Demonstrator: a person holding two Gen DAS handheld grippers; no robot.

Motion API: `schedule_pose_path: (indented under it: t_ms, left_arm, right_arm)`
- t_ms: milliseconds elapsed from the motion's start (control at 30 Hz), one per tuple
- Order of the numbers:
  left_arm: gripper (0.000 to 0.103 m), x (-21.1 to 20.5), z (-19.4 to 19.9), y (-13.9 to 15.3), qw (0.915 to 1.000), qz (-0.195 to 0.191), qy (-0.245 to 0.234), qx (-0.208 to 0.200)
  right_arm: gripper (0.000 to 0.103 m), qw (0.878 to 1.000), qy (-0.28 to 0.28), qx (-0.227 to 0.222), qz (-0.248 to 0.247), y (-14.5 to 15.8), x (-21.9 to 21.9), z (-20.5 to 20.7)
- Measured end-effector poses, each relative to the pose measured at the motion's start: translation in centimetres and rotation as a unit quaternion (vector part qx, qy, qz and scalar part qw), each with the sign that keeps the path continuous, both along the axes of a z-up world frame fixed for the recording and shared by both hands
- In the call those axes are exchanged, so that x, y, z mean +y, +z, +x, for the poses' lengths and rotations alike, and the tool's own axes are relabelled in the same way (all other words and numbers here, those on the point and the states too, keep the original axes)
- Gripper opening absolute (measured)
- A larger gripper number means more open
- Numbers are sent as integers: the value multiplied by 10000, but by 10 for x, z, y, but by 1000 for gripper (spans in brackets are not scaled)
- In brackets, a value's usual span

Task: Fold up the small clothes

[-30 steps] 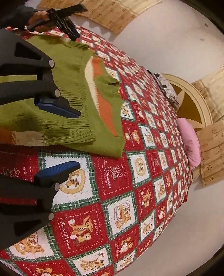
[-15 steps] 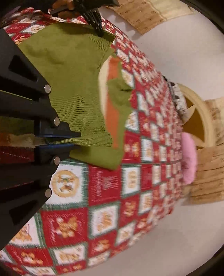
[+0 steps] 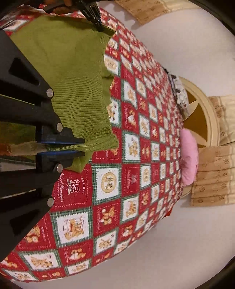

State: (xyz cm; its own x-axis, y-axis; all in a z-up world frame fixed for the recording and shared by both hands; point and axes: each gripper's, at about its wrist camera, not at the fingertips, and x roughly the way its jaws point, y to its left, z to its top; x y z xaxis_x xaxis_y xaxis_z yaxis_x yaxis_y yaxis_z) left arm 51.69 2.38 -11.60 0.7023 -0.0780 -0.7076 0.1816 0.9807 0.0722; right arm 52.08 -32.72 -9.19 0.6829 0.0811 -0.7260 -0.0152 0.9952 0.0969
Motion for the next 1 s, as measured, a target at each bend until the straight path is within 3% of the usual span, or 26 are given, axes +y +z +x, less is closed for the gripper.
schedule_pose_path:
  t_ms: [367,500,600,667,733,867,1000]
  left_arm:
    - [7,-20,12,-27,9979,621,-5,208]
    - [17,-18,14,-23,9969,735,119,246]
    - [30,-5,-2,0,9984,446,331,72]
    - [55,7,-24,16,9989,249,388,-103]
    - [58,12,-53,25,9990,188,288,-276]
    - [65,11,-96,20,9997,131,68,-209]
    - [65,5,-108,-9,9992,391,117,25]
  right_arm:
    - [5,9982,-327,506,-8,-60,-16,24]
    - [5,9979,-248,580,-139,-60,-12,28]
    - [21,9979,-270,596,-36,-51,-16,20]
    - [44,9983,-394,409,-89,-37,-19,2]
    - [51,9985,-486,202,-147,-22,-18,-18]
    - [51,9994,4,-110,336,2,1,-67]
    - [51,9977,519,134,411,-17,31,-91]
